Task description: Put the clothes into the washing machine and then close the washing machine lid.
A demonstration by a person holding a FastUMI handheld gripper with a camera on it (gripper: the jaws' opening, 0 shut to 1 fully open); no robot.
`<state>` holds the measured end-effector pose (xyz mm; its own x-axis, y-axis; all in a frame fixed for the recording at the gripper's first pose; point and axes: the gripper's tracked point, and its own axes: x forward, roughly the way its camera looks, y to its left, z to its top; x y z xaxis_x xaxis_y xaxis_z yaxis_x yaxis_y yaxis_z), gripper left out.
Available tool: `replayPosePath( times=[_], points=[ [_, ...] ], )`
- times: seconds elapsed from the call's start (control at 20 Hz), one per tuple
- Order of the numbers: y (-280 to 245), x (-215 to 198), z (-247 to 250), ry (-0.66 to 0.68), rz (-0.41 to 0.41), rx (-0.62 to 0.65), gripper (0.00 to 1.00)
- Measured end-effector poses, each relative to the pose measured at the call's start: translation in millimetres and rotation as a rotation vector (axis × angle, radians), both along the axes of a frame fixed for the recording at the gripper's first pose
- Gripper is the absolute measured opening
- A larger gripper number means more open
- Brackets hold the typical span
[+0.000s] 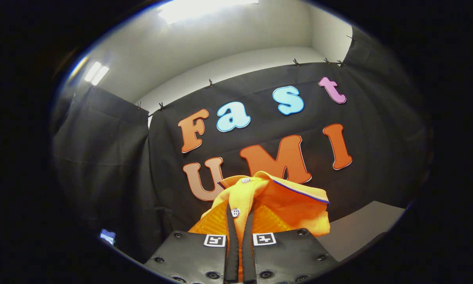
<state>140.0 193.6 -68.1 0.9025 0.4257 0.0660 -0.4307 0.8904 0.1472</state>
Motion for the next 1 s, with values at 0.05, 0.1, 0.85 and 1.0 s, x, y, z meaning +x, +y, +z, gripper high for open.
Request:
replayPosePath(
  times=[0.05, 0.1, 0.85, 1.0],
  points=[
    [7.0, 0.1, -3.8, 0.006, 0.005, -0.01, 0.11],
    [14.8, 1.5, -7.2, 0.017, 0.015, -0.019, 0.12],
    [112.1, 8.9, -200.6, 0.439, 0.062, -0.131, 0.12],
    [113.4, 12.1, -254.5, 0.52, 0.025, -0.155, 0.12]
  ],
)
